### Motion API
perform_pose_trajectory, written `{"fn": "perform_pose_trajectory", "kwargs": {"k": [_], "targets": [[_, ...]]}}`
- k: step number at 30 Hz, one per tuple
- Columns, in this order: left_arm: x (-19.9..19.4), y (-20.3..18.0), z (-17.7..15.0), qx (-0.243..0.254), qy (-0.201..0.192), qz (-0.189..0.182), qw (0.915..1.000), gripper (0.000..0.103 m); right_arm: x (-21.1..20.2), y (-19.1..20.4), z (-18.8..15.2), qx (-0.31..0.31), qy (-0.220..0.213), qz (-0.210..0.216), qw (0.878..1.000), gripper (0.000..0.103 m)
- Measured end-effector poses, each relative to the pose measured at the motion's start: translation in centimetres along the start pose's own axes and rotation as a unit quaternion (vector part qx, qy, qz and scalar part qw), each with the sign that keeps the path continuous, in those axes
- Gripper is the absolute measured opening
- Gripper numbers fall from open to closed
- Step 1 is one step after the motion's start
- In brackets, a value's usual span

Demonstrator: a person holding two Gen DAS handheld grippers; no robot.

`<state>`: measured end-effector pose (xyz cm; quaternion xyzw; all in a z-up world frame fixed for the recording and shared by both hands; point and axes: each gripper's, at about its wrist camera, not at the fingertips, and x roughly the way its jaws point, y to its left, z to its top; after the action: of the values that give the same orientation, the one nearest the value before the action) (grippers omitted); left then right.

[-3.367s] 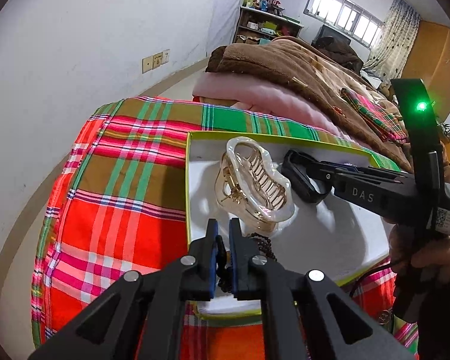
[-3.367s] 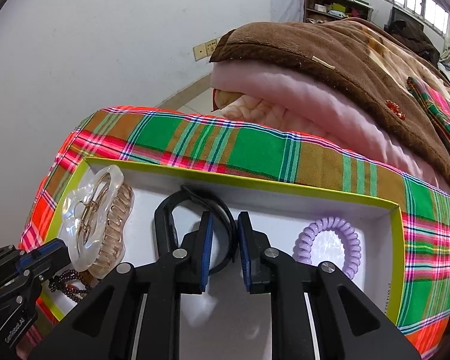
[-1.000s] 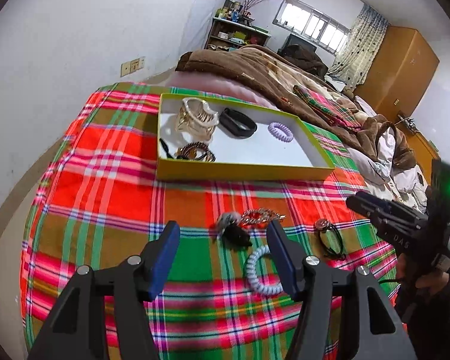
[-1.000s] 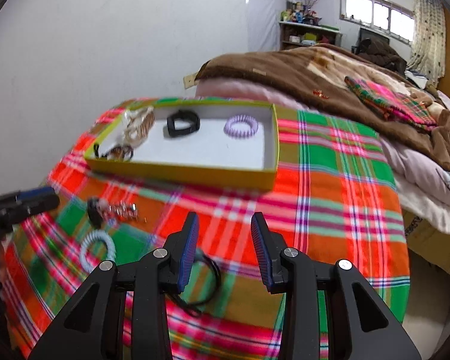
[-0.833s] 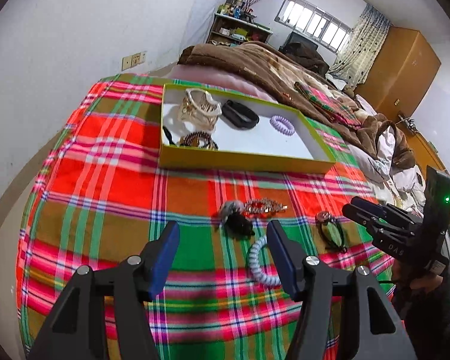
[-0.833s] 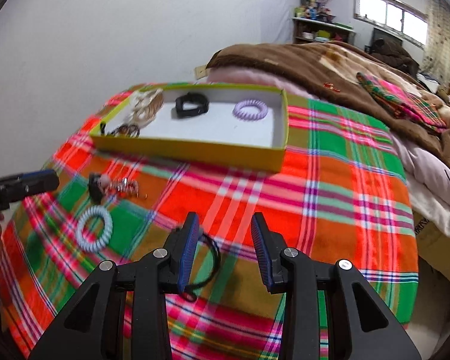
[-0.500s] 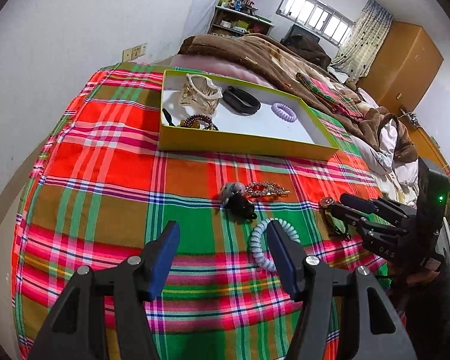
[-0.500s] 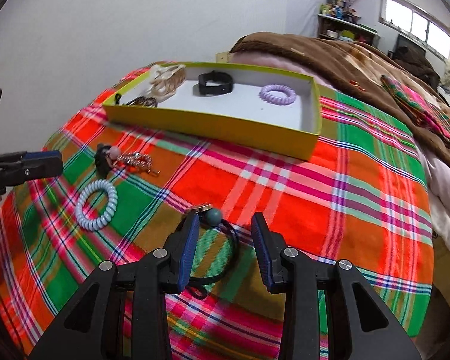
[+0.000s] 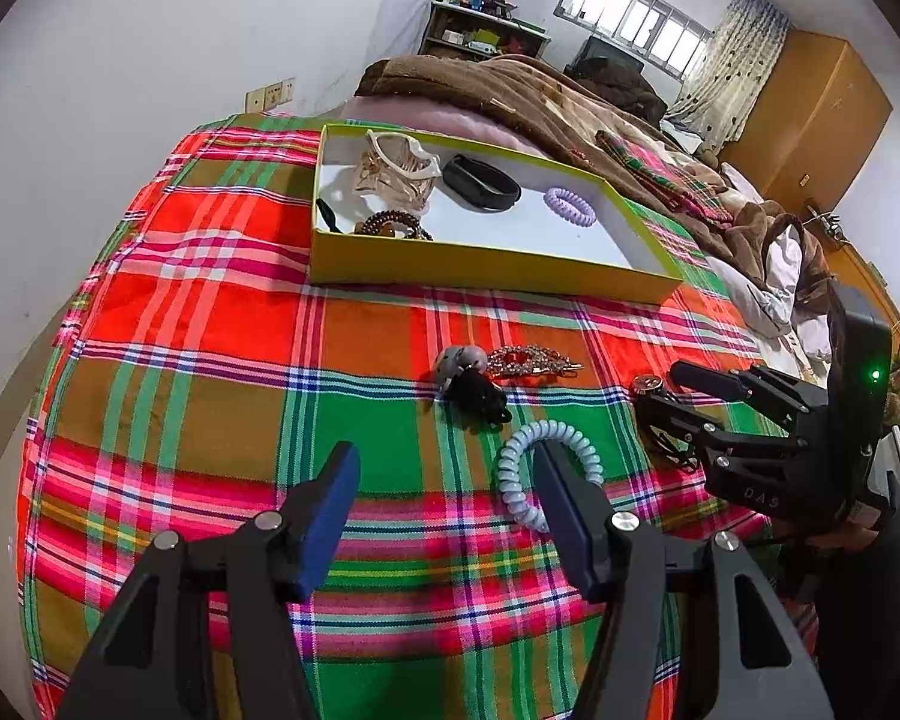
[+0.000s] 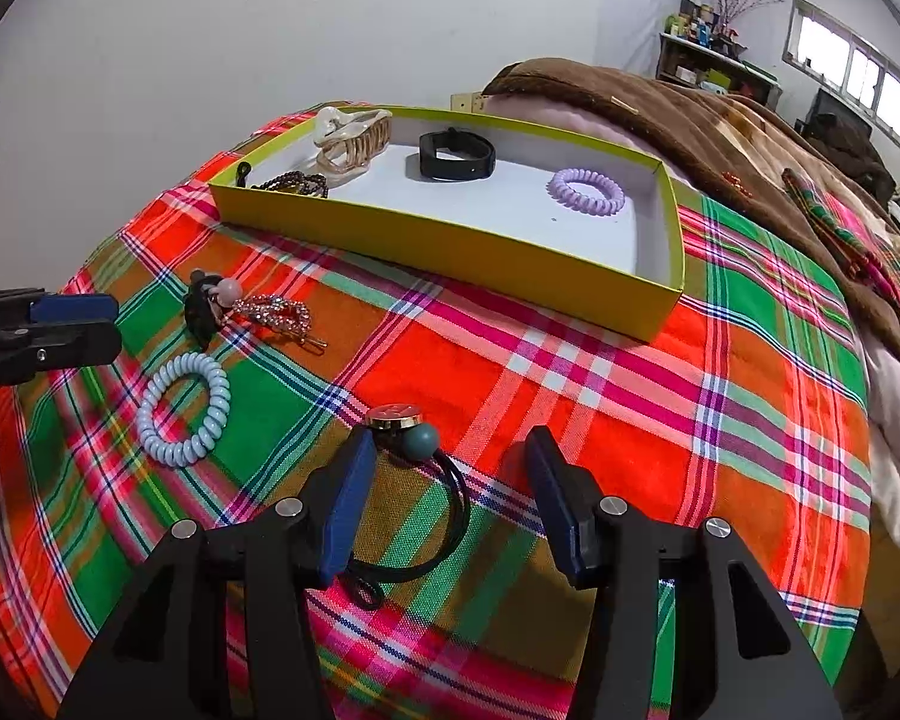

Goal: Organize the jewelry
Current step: 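Grasp the black hair tie with teal bead with the right tool, then grasp the light blue spiral hair tie with the left tool while the right tool holds the black tie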

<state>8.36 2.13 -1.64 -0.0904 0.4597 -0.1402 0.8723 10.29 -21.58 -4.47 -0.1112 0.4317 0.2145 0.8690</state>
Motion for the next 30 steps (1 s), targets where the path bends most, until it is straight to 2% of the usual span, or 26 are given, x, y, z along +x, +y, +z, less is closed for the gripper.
{"fn": "perform_pose_trajectory", "kwargs": {"k": [3, 4, 11, 18, 30], "targets": [[0.2, -0.2, -0.1, 0.002, 0.004, 0.0, 1.0, 0.062, -0.1, 0.0, -0.1, -0.001, -0.004, 0.002, 1.0, 0.043], [0.3, -0.4, -0.1, 0.003, 0.005, 0.0, 1.0, 0.062, -0.2, 0.1, -0.2, -0.003, -0.007, 0.003, 1.0, 0.035], [0.8, -1.2, -0.3, 0.016, 0.017, 0.0, 0.9997, 0.062, -0.4, 0.2, -0.3, -0.004, -0.01, 0.012, 1.0, 0.014], [1.1, -1.3, -0.4, 0.014, 0.023, 0.009, 0.9996, 0.062, -0.9, -0.1, -0.6, 0.007, -0.021, 0.007, 1.0, 0.013], [2.1, -2.9, -0.3, 0.041, 0.03, 0.037, 0.998, 0.062, -3.2, -1.4, -1.6, 0.044, -0.056, 0.011, 0.997, 0.013]]}}
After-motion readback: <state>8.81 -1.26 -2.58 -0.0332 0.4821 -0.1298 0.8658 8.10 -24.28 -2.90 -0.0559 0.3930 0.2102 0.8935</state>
